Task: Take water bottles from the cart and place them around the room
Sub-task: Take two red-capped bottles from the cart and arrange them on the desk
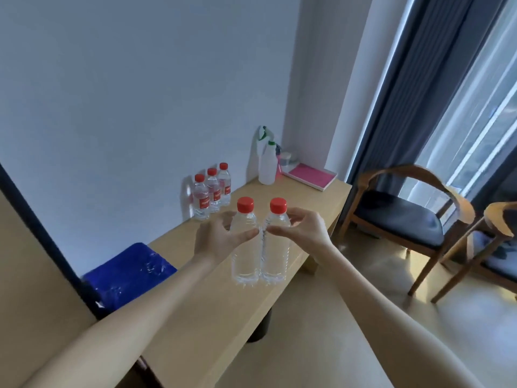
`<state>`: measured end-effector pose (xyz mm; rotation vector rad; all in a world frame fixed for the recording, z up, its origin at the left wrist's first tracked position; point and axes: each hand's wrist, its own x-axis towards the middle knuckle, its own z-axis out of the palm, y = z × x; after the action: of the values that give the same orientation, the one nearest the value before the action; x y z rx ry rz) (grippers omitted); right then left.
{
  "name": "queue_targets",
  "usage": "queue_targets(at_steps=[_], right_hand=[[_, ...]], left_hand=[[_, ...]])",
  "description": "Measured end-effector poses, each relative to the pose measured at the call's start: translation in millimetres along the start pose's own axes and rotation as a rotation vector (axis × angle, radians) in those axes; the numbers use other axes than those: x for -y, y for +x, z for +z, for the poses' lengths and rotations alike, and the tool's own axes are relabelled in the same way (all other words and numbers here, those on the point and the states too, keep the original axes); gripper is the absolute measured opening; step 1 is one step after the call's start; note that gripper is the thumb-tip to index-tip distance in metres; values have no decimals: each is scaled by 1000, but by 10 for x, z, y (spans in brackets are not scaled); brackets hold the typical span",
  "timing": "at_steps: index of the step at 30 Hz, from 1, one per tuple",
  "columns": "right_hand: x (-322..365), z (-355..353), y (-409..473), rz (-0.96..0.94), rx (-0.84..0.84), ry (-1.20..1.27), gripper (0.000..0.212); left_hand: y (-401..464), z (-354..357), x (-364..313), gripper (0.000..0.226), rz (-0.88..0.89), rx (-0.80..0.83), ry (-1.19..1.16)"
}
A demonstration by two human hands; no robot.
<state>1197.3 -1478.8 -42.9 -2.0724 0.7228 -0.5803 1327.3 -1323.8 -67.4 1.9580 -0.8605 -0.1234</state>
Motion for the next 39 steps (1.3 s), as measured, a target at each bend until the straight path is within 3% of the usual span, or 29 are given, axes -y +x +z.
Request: queue_targets(at_steps=[2, 6, 12, 16, 22, 26, 30, 39], right_hand=[[-158, 10, 398, -21, 46, 14, 52], [-467, 44, 1163, -57, 147, 52, 48], [-792, -2, 2108, -108, 325, 60, 45], [-907, 59, 2558, -140, 417, 50, 41], [-1052, 328, 2922, -167, 504, 46, 45], [-1058, 517, 3051, -153, 542, 87, 45], [-999, 695, 3154, -162, 592, 87, 48], [-820, 1102, 3193, -204, 676, 91, 42]], left_hand=[[278, 187, 89, 74, -70, -30, 19], [752, 550, 179, 47, -141, -173, 58], [1332, 1032, 153, 54, -315, -298, 107], [1570, 1231, 257, 39, -347, -380, 101], [1759, 1314, 409, 51, -394, -420, 163], [1846, 1264, 600, 36, -439, -419, 160], [1879, 1171, 733, 59, -472, -444, 165], [1798, 938, 998, 64, -542, -497, 96]])
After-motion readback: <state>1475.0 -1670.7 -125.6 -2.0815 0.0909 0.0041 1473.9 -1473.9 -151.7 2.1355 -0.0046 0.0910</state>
